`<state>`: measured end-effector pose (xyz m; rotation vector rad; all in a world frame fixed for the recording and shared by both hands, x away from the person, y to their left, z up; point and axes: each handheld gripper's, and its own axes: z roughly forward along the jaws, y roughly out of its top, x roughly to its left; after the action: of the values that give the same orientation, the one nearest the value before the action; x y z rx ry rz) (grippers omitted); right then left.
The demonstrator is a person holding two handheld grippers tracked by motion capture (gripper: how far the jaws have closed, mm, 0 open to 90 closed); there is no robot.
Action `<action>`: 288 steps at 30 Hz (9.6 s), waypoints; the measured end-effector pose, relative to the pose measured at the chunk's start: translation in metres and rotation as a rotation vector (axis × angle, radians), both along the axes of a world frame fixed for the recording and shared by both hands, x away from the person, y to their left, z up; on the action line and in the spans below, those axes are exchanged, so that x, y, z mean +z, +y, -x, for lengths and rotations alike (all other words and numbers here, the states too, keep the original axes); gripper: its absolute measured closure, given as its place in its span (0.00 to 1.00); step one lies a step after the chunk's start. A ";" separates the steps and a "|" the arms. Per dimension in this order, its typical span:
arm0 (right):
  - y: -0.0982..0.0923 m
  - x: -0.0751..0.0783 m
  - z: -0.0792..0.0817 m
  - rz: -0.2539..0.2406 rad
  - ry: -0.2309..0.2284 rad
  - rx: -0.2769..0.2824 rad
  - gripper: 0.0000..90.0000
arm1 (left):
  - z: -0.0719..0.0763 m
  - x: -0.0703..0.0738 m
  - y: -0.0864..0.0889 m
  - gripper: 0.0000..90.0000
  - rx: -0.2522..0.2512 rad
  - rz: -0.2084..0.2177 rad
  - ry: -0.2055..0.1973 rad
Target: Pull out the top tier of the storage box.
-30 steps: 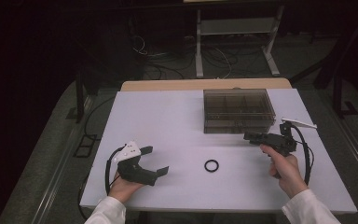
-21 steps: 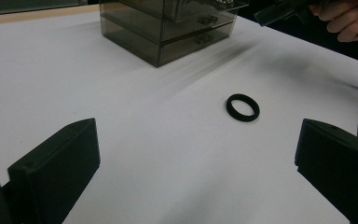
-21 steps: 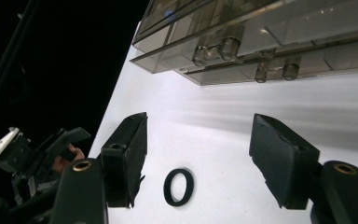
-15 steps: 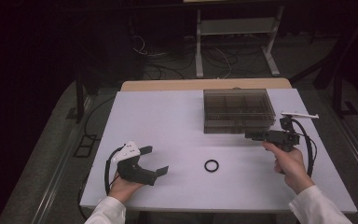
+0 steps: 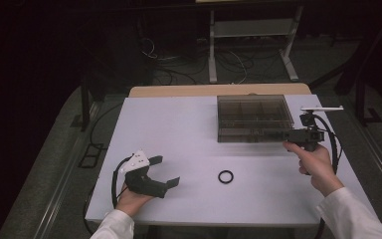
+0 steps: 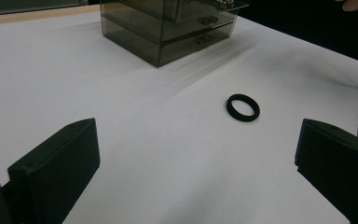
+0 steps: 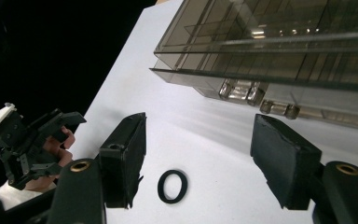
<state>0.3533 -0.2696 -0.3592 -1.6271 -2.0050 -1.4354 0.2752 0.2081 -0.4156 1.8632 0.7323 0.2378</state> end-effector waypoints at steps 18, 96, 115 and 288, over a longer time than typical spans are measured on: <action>-0.001 0.027 -0.014 0.070 -0.074 0.094 0.39 | 0.000 0.000 0.000 0.00 -0.002 -0.001 0.003; 0.035 0.029 -0.074 0.377 -0.477 0.681 0.58 | -0.002 -0.002 0.000 0.00 0.005 -0.005 0.010; 0.041 0.014 -0.080 0.426 -0.438 0.728 0.68 | -0.002 -0.002 0.000 0.00 0.001 -0.006 0.010; 0.058 0.025 -0.009 0.466 -0.421 0.783 0.63 | 0.000 0.000 -0.003 0.00 -0.018 0.003 0.003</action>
<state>0.3620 -0.2116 -0.3346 -0.4713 -2.8975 -1.0931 0.2747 0.2054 -0.4157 1.8669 0.7178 0.2227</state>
